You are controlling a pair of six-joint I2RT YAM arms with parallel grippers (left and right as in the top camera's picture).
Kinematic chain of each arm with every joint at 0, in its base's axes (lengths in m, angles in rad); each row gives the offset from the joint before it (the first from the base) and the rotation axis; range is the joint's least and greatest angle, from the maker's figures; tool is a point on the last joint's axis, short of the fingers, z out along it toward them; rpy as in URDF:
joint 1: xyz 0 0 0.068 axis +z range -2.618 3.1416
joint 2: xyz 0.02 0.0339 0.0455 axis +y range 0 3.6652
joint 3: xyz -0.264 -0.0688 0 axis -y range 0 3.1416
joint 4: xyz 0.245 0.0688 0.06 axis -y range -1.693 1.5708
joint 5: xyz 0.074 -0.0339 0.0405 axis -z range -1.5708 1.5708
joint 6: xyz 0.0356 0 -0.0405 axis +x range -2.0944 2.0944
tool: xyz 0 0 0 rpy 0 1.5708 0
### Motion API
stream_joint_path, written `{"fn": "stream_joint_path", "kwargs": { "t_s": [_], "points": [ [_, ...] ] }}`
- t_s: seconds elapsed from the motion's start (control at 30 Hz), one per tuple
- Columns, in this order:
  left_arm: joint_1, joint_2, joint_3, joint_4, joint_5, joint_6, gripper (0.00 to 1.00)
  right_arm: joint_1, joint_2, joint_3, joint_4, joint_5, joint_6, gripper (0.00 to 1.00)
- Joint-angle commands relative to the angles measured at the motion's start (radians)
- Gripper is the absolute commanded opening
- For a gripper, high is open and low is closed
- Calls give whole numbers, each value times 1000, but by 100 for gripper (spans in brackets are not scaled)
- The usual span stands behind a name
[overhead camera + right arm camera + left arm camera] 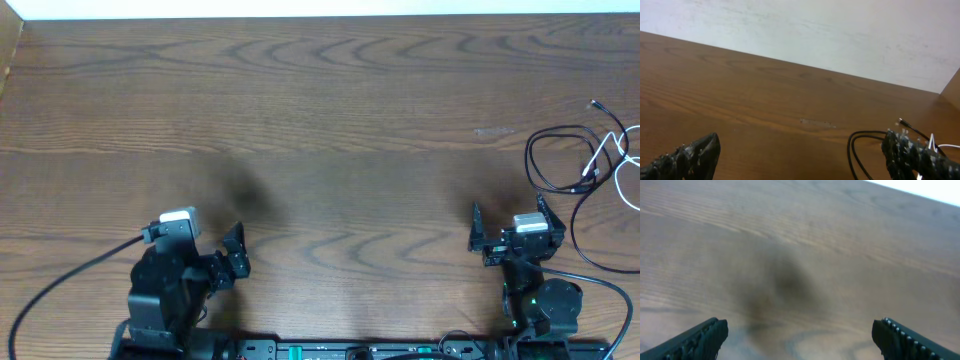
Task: Untangle cables
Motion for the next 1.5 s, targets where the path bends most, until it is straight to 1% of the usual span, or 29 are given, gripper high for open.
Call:
{"fn": "stream_joint_path", "kwargs": {
  "t_s": [0.0,0.3,0.47,0.57,0.9,1.1,1.33,1.47],
  "points": [
    [32,-86,-98,69,-5,26,98,-8,-6,-1,-5,-2,-7,99],
    [71,-260,-337,323,-3,71,98,-8,-6,-1,-5,-2,-7,99],
    [79,-337,-441,465,0,128,98,-8,-6,-1,-4,-2,-7,99],
    [79,-347,-492,568,23,192,98,-8,-6,-1,-4,-2,-7,99],
    [79,-348,-640,877,25,306,98,-8,-6,-1,-4,-2,-7,99],
    [79,-348,-639,861,24,386,98,-8,-6,-1,-5,-2,-7,99],
    [79,-348,-639,729,22,377,98,-8,-6,-1,-5,-2,-7,99],
    [79,-348,-639,729,13,400,98,-8,-6,-1,-5,-2,-7,99]
  ]
}}
